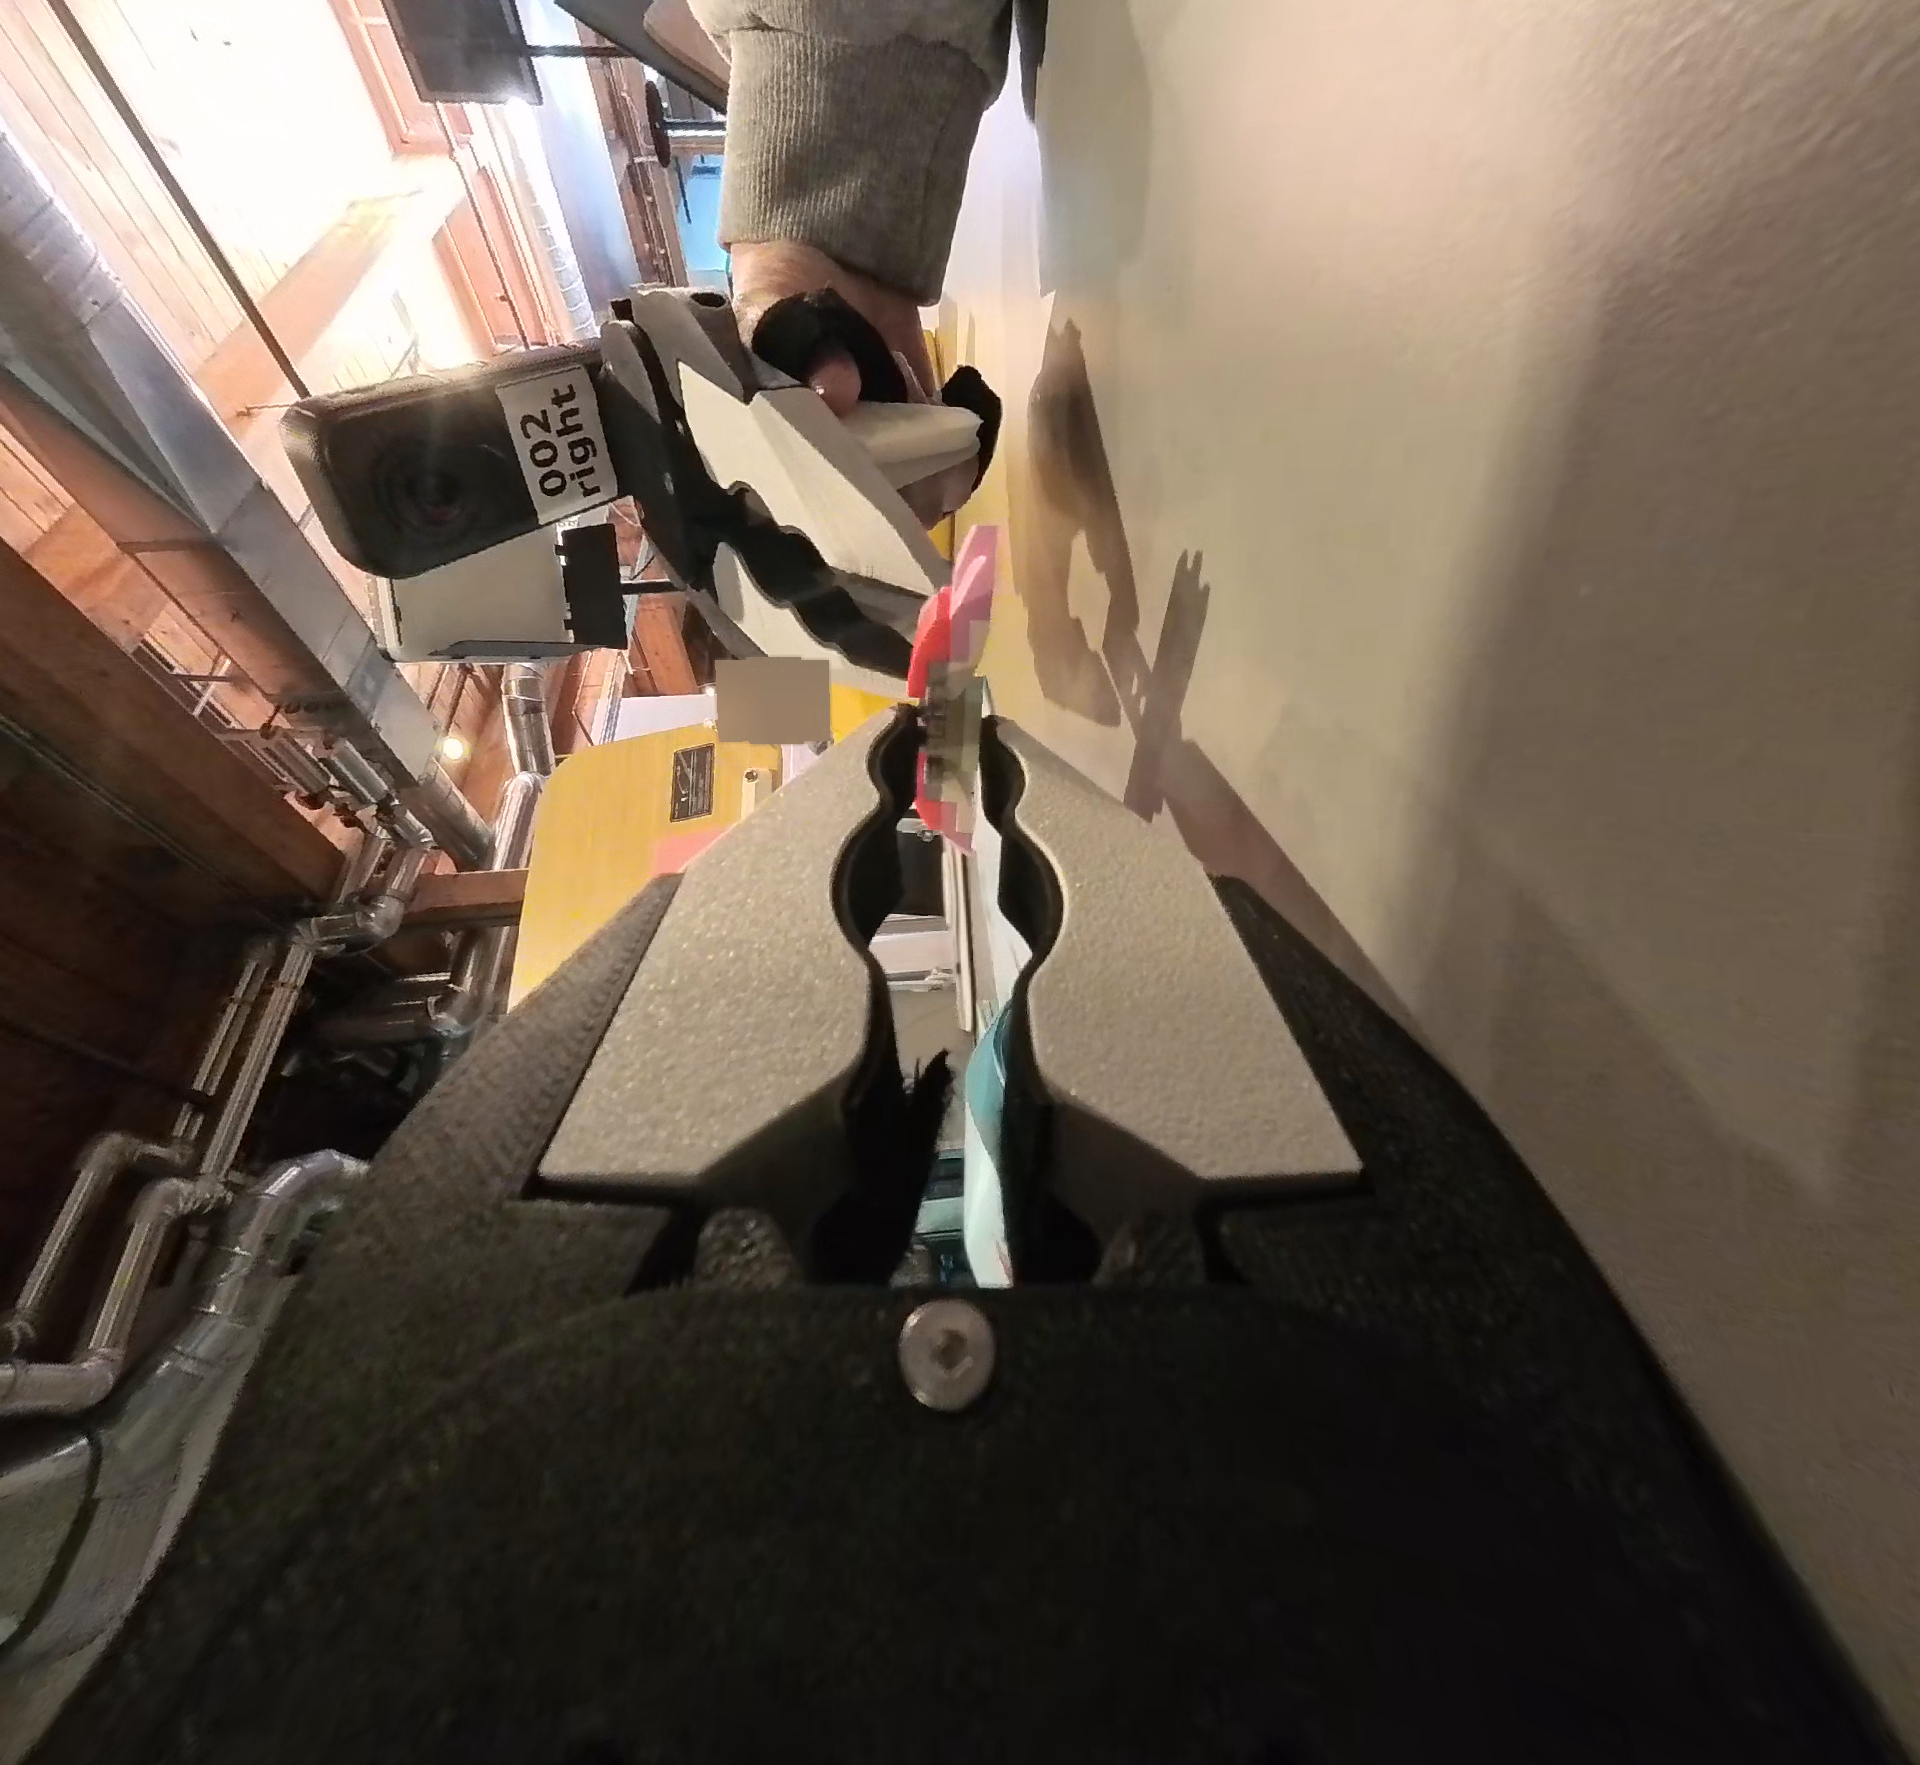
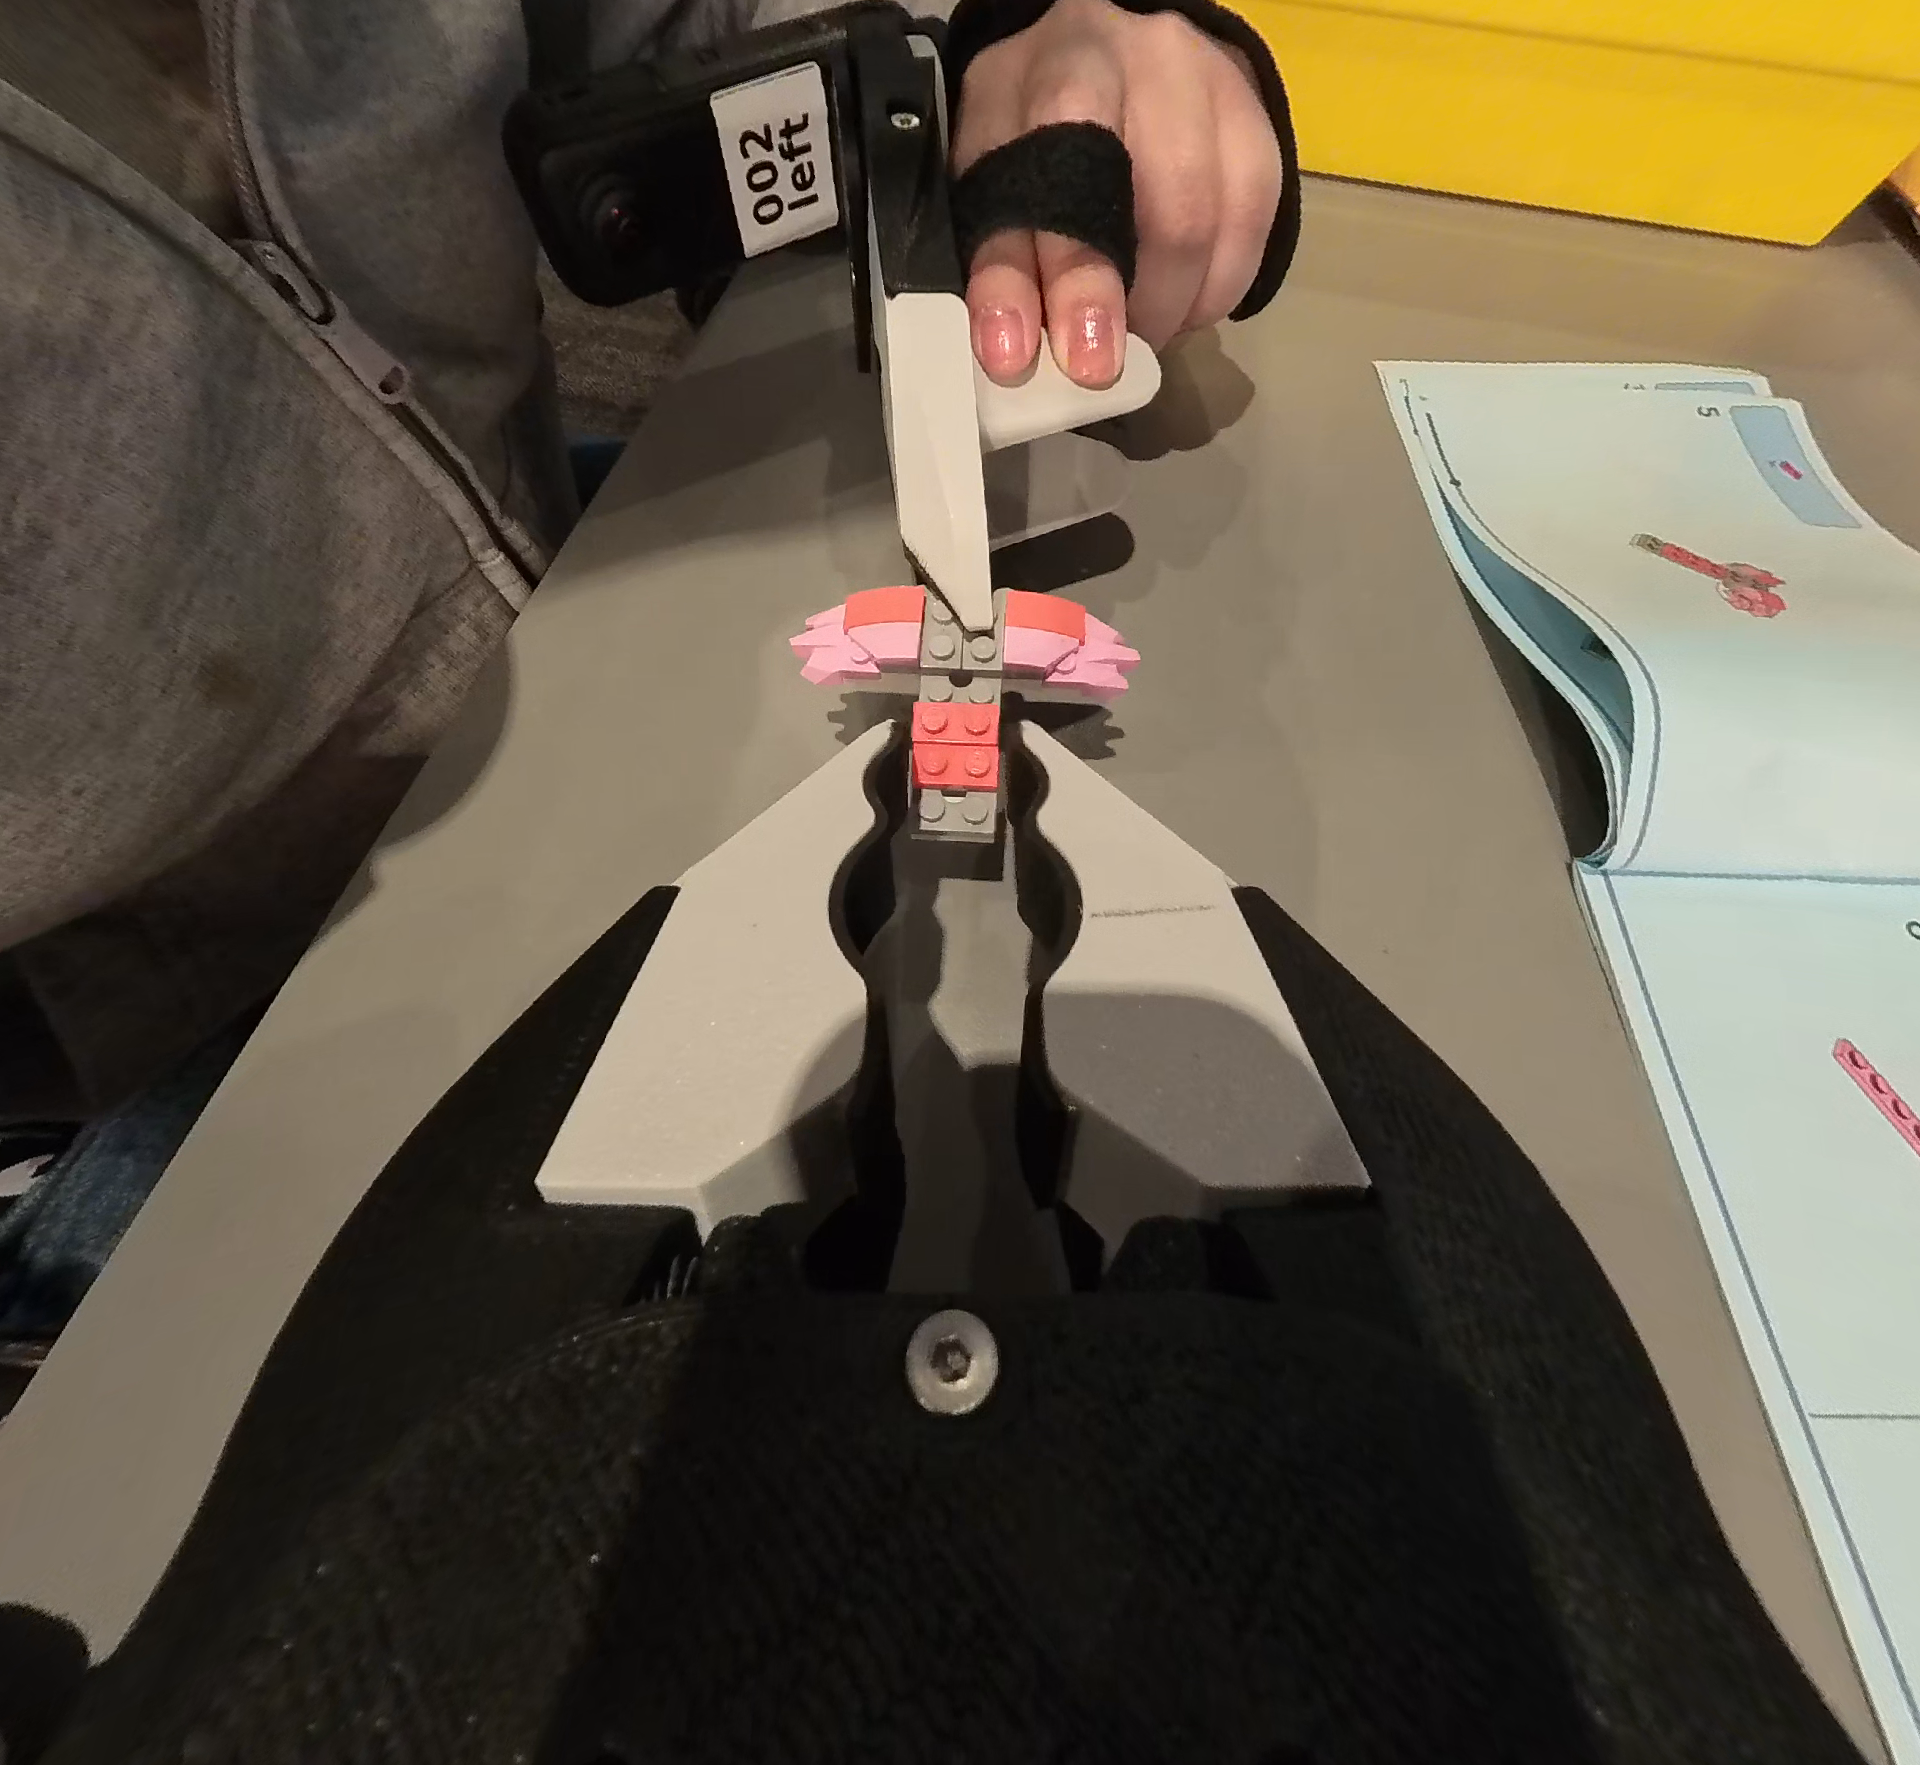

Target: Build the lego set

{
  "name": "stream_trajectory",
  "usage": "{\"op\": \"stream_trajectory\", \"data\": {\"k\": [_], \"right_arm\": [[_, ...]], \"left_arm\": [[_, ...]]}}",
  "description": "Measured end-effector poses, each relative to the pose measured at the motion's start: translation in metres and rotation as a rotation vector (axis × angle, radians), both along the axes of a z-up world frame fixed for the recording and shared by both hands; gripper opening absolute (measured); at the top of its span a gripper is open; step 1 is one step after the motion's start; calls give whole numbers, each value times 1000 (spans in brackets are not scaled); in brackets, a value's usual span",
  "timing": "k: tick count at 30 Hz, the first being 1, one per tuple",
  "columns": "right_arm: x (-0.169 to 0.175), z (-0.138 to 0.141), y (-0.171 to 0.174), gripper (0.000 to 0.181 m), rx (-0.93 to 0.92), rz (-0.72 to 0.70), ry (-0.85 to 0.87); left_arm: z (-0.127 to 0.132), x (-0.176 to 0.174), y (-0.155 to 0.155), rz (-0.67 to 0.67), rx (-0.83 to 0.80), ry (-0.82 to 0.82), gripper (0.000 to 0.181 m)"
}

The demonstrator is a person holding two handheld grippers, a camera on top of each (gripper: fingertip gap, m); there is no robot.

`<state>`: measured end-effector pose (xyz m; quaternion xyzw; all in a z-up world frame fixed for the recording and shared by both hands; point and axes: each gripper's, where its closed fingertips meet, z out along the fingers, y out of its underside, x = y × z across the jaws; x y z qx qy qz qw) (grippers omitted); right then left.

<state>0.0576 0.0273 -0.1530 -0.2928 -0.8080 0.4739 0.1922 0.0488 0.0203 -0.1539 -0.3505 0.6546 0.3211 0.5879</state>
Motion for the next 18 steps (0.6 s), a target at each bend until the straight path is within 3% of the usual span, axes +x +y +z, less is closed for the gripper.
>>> {"op": "stream_trajectory", "data": {"k": [6, 10, 14, 18], "right_arm": [[-3, 4, 2, 25, -1, -21, 29], [-21, 23, 13, 40, 24, -123, 199], [-37, 34, 24, 44, 275, -247, 461], [-42, 30, 27, 45, 581, -270, 589]], "left_arm": [[1, -2, 3, 19, 5, -1, 10], [10, -18, 18, 143, 92, 7, 11], [15, -34, 29, 244, 90, -29, 11], [12, -48, 39, 327, 65, -30, 11]]}}
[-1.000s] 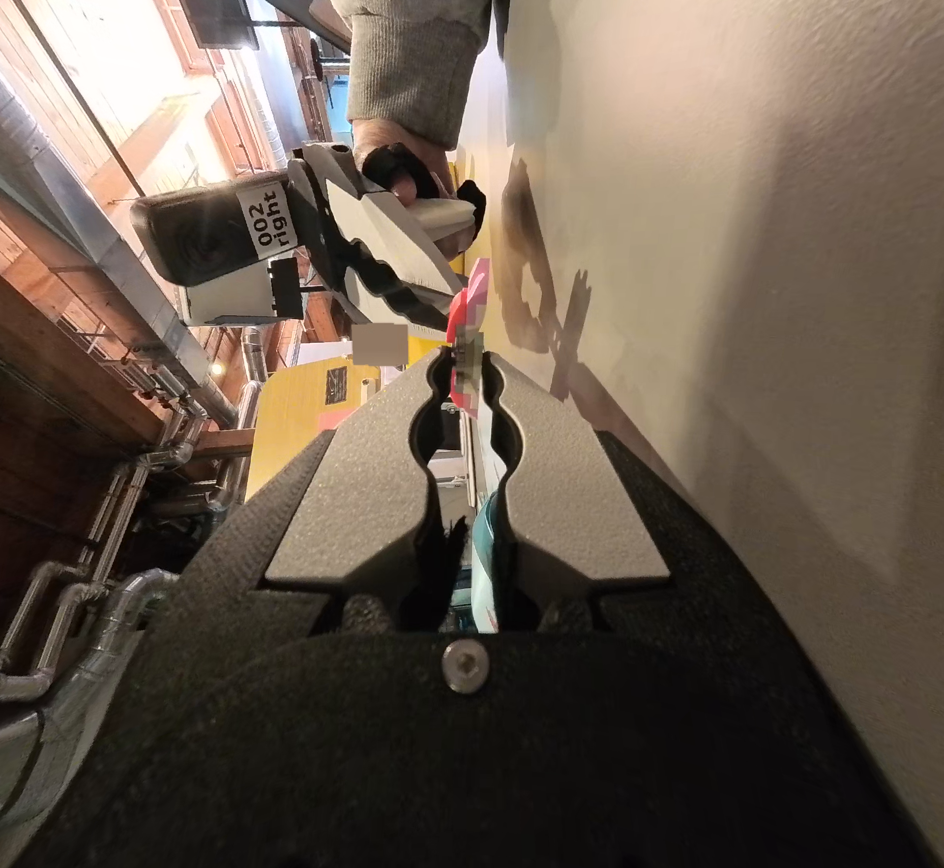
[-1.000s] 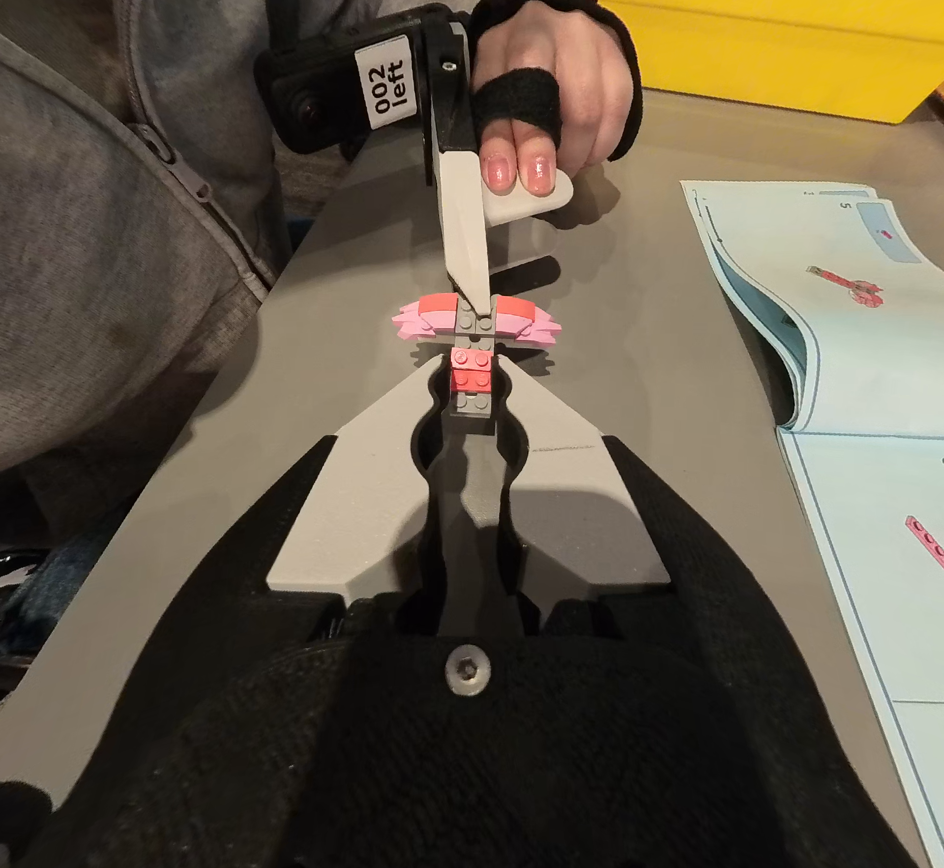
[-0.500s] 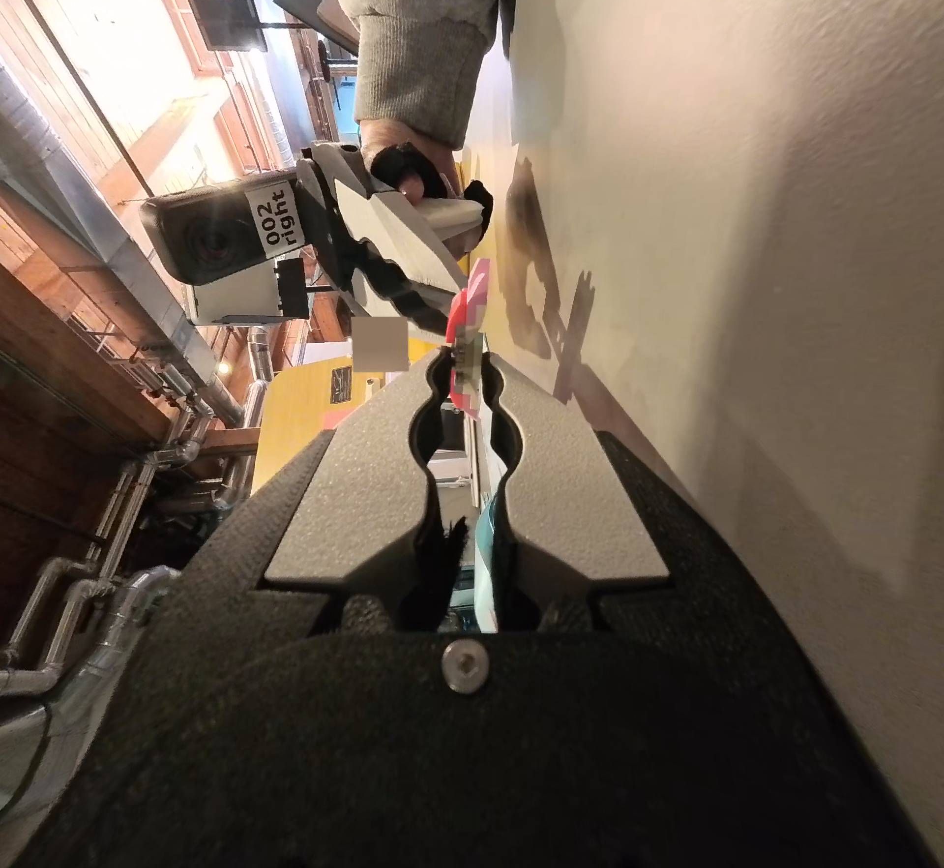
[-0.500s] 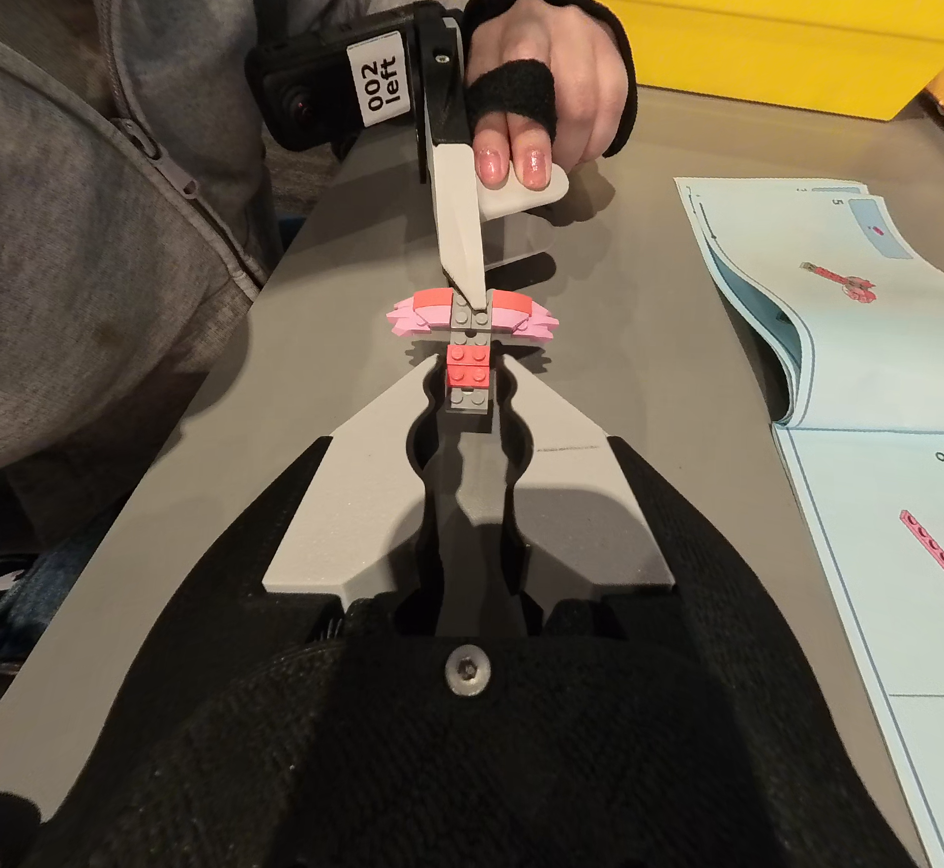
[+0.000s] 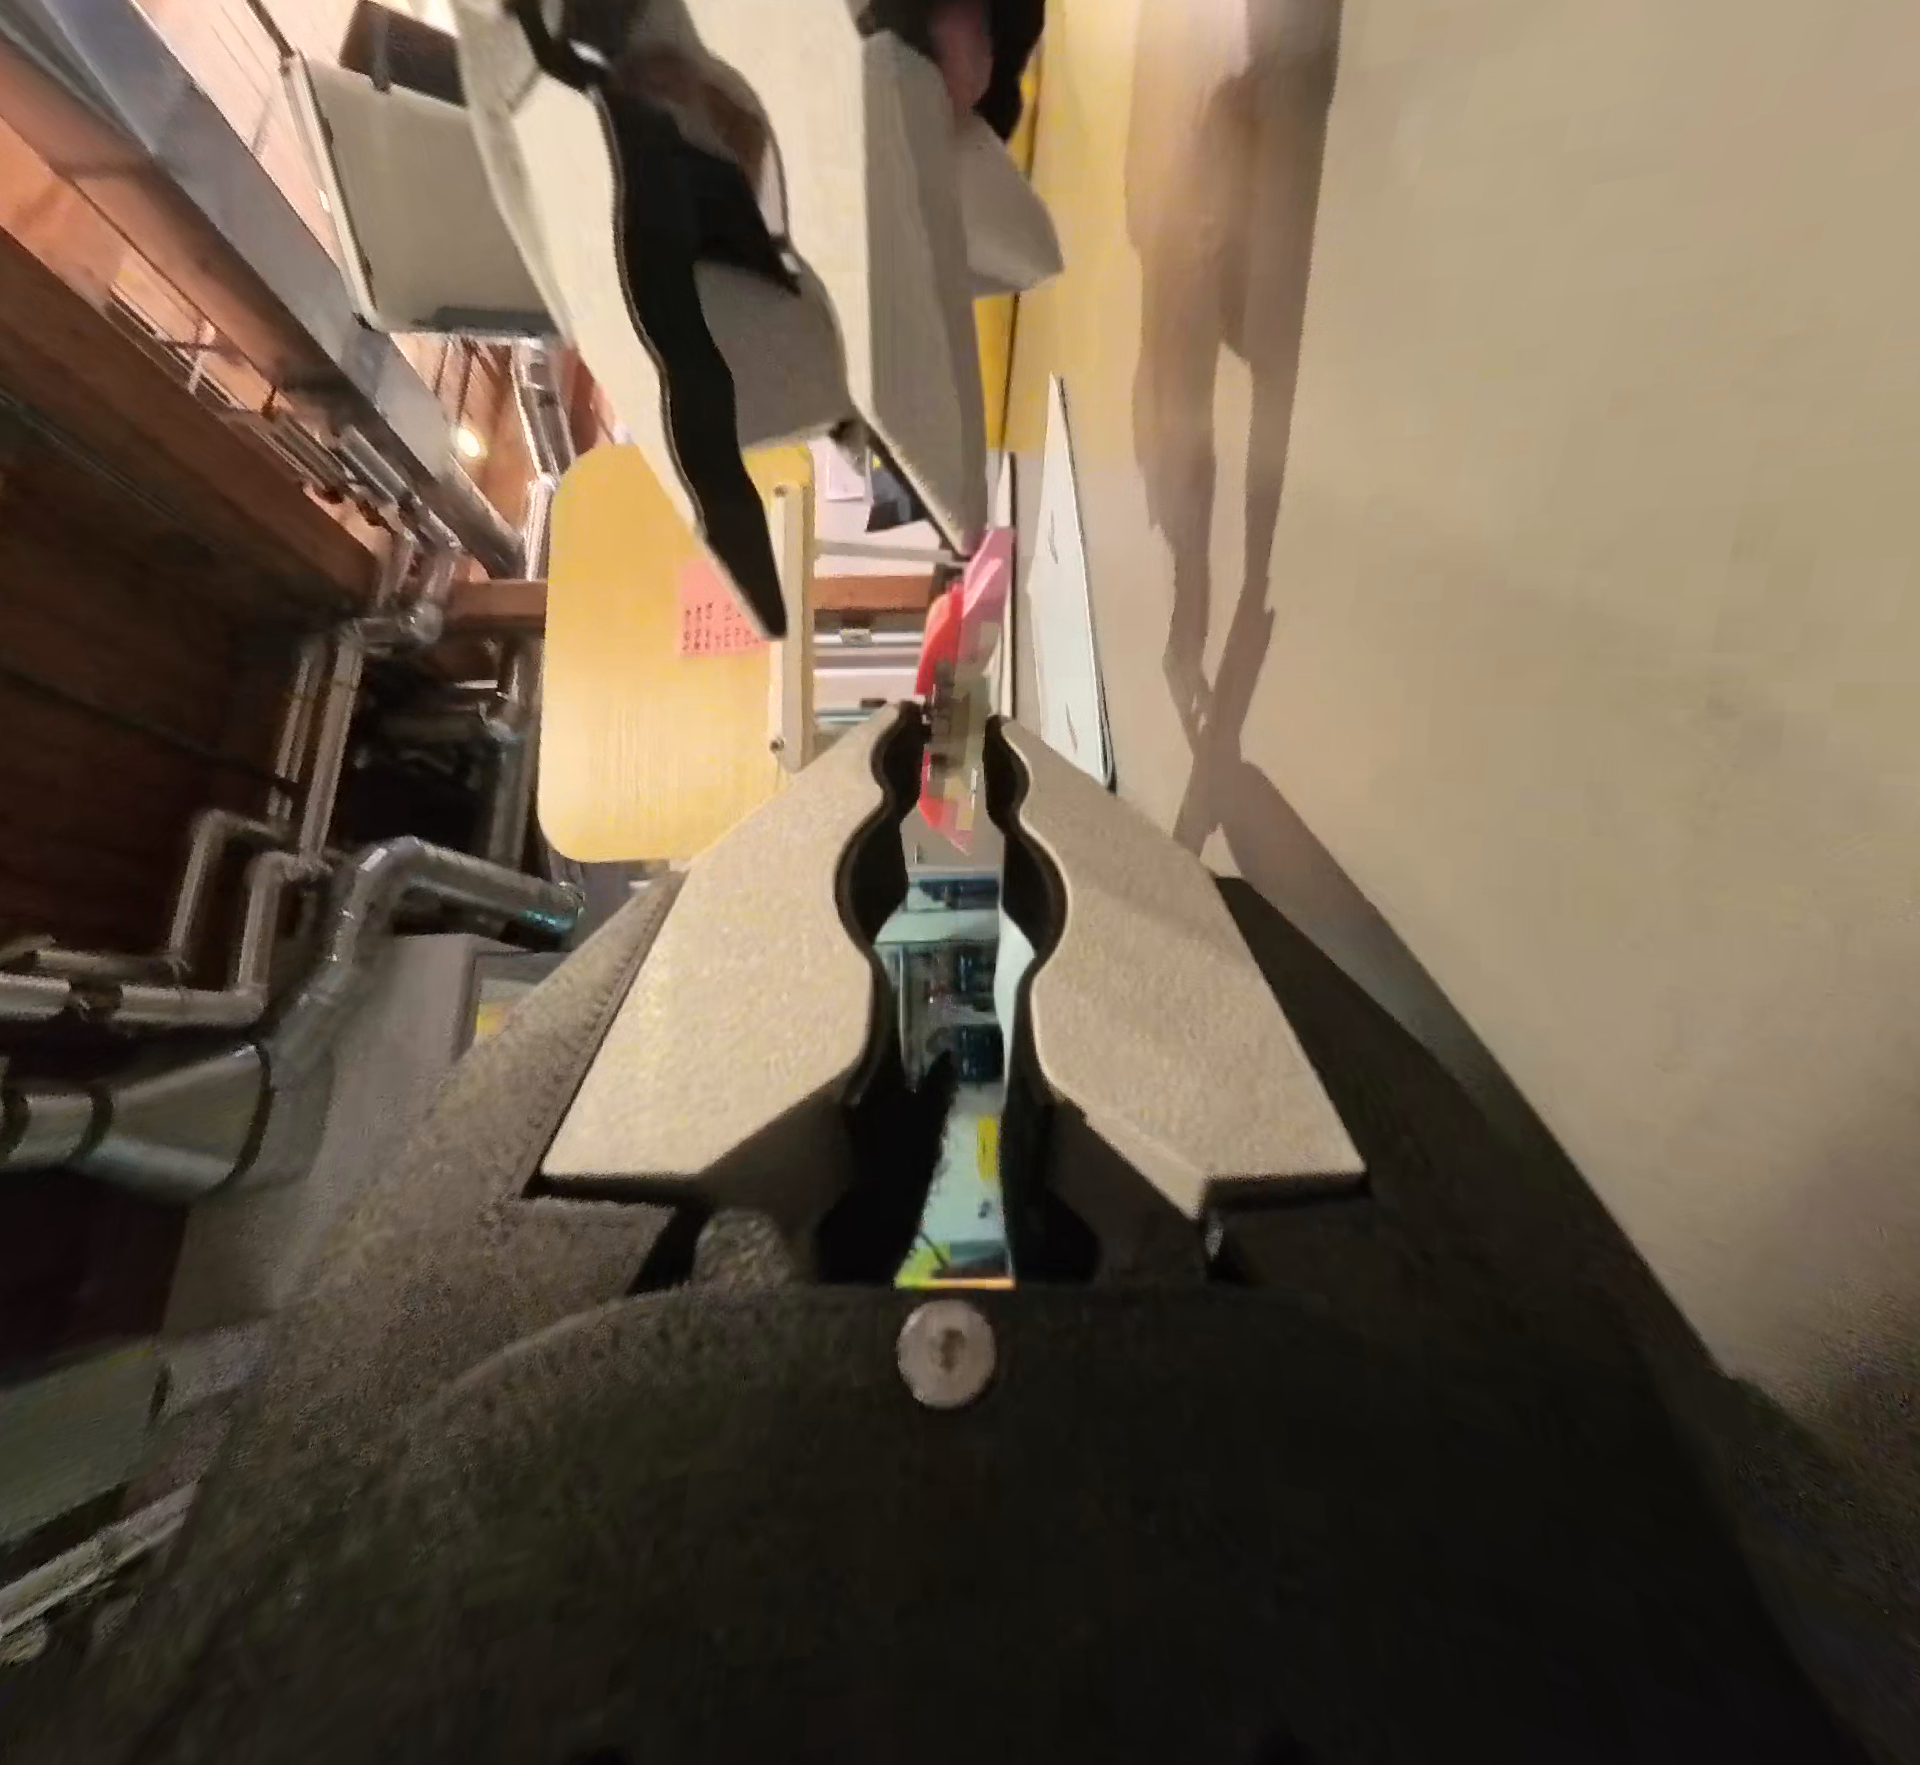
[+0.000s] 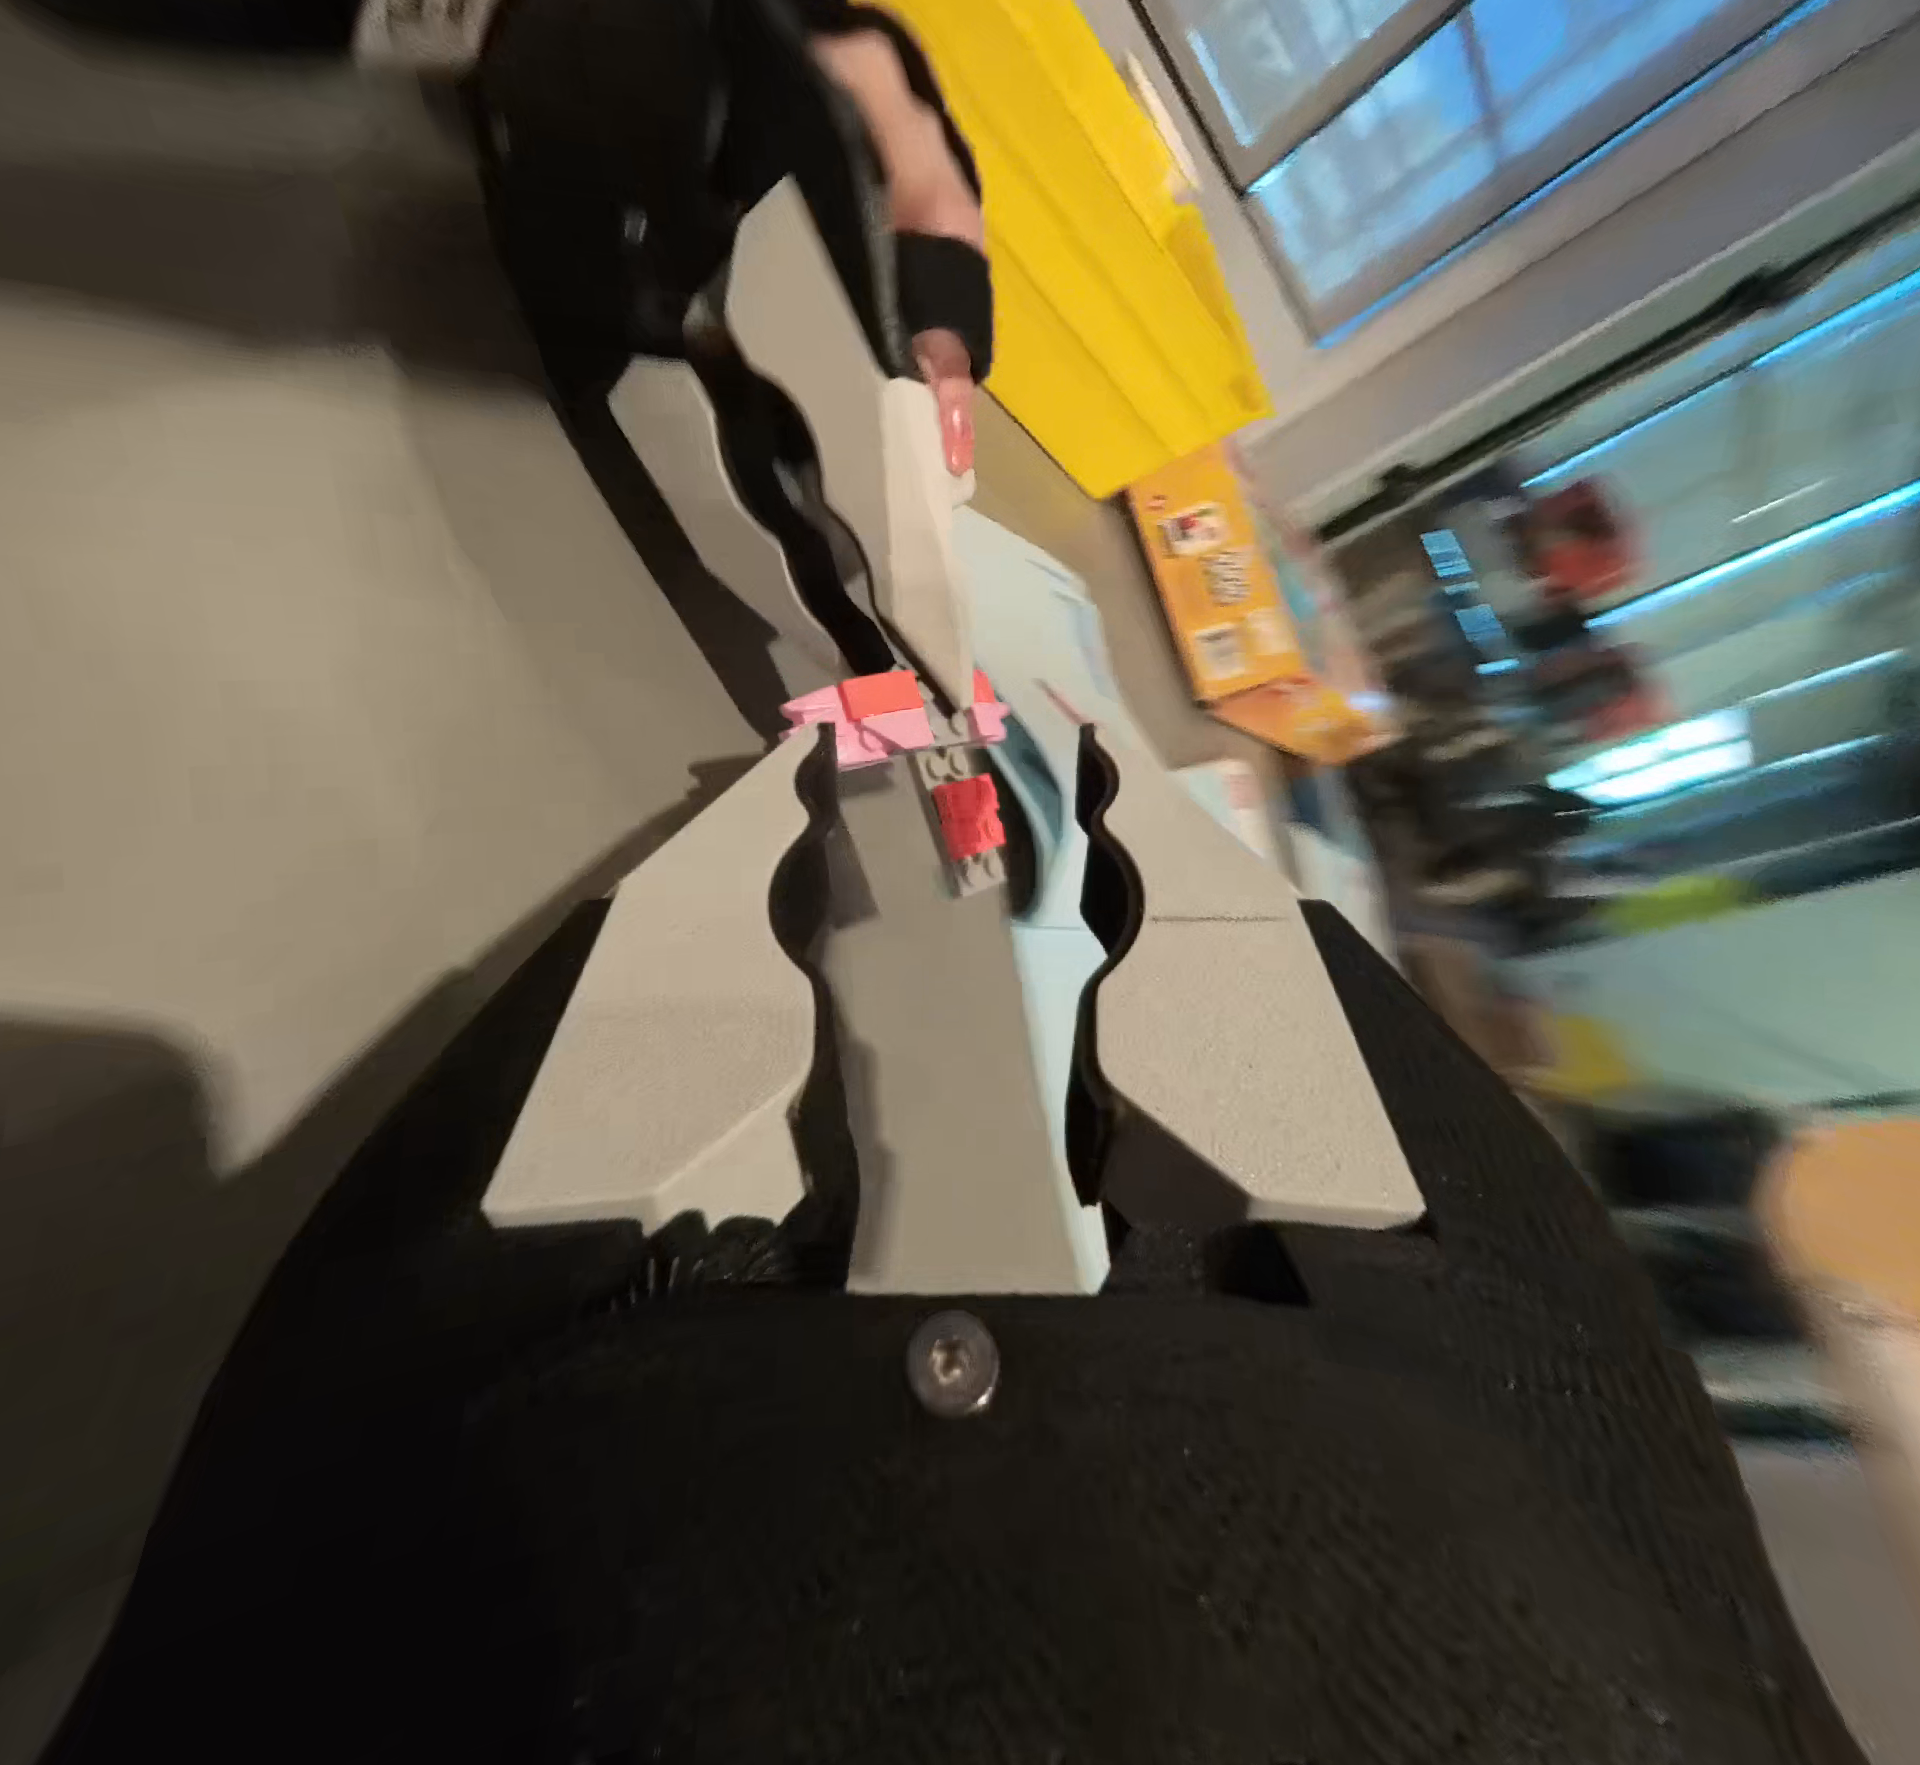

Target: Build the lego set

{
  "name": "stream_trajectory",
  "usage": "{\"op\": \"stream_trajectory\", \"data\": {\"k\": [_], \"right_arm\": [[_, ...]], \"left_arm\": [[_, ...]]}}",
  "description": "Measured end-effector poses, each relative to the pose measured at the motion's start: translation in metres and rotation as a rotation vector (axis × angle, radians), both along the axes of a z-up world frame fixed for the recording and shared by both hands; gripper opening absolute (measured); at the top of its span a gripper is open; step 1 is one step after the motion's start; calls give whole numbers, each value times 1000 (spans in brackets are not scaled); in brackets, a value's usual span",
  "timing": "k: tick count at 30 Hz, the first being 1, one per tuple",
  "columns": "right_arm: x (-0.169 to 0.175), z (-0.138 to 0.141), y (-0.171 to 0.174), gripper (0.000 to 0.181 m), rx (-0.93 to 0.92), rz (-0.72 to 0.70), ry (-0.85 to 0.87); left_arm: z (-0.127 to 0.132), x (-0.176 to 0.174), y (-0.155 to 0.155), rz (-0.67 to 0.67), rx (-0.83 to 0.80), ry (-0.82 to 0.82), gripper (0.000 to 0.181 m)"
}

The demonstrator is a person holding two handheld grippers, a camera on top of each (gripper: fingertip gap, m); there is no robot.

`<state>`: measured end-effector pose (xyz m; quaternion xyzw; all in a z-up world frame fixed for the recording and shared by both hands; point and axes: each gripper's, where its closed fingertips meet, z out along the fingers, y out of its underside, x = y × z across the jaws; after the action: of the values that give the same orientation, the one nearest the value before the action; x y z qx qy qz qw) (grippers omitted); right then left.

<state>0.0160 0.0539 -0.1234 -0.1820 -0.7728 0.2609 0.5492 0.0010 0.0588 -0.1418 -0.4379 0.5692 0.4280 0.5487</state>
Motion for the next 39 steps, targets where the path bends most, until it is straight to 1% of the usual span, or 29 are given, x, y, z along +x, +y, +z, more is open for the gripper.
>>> {"op": "stream_trajectory", "data": {"k": [1, 3, 9, 13, 18, 25, 30, 32, 39], "right_arm": [[0, 0, 0, 45, 54, -9, 17], [0, 1, 2, 45, 103, -22, 40], [2, 2, 18, 45, 121, -69, 45], [-2, -7, 21, 44, 202, -100, 38], [-12, -12, 22, 34, 373, -169, 79], [-17, -13, 19, 26, 493, -195, 129], [-20, -12, 18, 19, 521, -206, 163], [-19, -7, 17, 9, 509, -208, 192], [-18, -6, 17, 7, 523, -219, 193]], "left_arm": [[0, -2, 1, 10, 4, 3, 11], [1, -4, 2, 24, 0, -7, 11], [2, -5, 3, 25, -3, -20, 11], [3, -5, 3, 24, -7, -43, 11], [5, -6, 2, 28, -9, -69, 11], [7, -2, 0, 13, -11, -82, 11], [8, 0, -1, 6, -12, -97, 11], [8, 2, -3, -5, -19, -106, 11], [10, 3, -4, -5, -41, -141, 11]]}}
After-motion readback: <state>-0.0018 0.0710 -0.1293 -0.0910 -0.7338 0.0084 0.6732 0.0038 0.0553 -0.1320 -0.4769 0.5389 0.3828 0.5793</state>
